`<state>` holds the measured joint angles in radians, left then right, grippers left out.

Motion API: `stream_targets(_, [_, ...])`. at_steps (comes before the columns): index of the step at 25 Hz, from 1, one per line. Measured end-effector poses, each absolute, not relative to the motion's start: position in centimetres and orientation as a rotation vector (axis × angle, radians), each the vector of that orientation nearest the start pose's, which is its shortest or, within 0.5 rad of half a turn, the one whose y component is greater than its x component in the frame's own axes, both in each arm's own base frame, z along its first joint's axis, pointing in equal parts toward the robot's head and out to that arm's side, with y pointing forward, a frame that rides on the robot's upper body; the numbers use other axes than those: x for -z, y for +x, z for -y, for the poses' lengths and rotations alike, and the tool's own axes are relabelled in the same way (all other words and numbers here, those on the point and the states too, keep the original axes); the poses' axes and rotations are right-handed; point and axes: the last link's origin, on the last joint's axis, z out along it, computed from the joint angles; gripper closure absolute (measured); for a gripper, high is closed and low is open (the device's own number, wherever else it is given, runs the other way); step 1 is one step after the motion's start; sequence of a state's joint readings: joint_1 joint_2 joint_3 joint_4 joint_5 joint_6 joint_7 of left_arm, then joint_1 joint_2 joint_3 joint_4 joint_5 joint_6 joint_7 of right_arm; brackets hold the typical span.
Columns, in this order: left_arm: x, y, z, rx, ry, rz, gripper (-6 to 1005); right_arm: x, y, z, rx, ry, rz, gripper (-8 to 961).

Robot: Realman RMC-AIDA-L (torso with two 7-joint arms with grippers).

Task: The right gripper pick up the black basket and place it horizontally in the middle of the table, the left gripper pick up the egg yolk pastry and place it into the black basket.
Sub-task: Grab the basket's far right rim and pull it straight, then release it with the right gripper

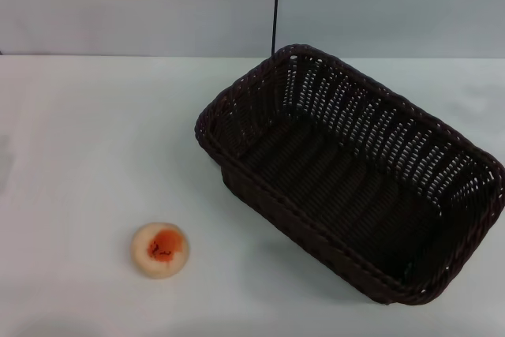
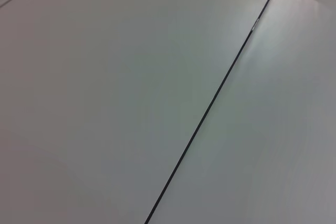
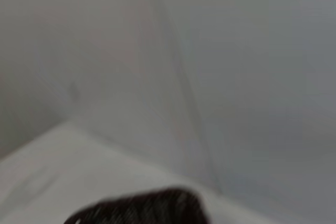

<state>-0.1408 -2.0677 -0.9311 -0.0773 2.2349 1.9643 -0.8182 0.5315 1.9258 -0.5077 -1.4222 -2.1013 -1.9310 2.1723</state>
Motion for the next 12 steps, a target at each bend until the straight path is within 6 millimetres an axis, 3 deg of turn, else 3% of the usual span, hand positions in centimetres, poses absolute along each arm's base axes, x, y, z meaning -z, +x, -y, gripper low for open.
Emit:
stream_targets(7, [-7.3,-34.5,-18.8,1.494,-1.142,0.516,217,-16.5,20.1,-34.1,-0.180,-2.631,-0.957,345])
stream_targets(12, [-7.3,-34.7,-18.5,1.489,-1.138,0.522,220,-14.9,20.6,-35.1,-0.067,-2.649,-1.062,213])
